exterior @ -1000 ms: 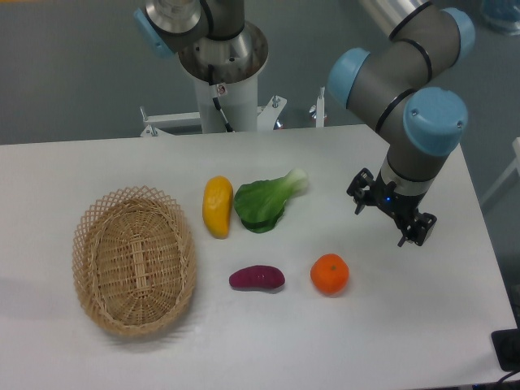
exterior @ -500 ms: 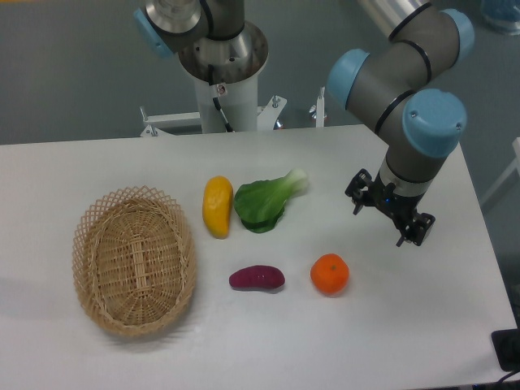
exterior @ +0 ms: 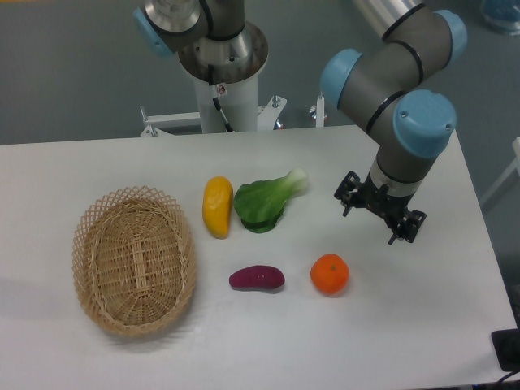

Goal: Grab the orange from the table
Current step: 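Move the open gripper over the orange and lower toward it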

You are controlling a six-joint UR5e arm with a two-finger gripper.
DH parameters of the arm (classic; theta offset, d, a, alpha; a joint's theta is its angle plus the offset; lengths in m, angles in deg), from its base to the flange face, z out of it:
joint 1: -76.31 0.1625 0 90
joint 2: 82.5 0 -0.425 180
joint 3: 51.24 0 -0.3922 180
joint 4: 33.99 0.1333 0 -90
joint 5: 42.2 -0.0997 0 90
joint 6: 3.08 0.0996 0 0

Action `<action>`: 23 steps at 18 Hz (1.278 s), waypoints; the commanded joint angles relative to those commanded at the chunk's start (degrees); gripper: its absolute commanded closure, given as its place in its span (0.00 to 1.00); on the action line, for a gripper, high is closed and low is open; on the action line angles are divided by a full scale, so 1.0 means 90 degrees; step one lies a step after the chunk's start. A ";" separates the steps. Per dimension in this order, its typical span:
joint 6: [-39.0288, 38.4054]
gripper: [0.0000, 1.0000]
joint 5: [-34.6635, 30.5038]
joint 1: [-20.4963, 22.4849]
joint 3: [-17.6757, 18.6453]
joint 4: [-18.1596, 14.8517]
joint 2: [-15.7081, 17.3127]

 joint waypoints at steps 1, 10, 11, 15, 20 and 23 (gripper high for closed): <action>-0.0196 0.00 0.0000 -0.0030 0.0010 0.0106 -0.0088; -0.0218 0.00 -0.0020 -0.0216 0.0254 0.0332 -0.0323; -0.0208 0.00 -0.0020 -0.0216 0.0264 0.0332 -0.0333; -0.0218 0.00 -0.0039 -0.0255 0.0303 0.0332 -0.0459; -0.0286 0.00 -0.0049 -0.0382 0.0312 0.0595 -0.0577; -0.0286 0.00 -0.0059 -0.0382 0.0497 0.1014 -0.0616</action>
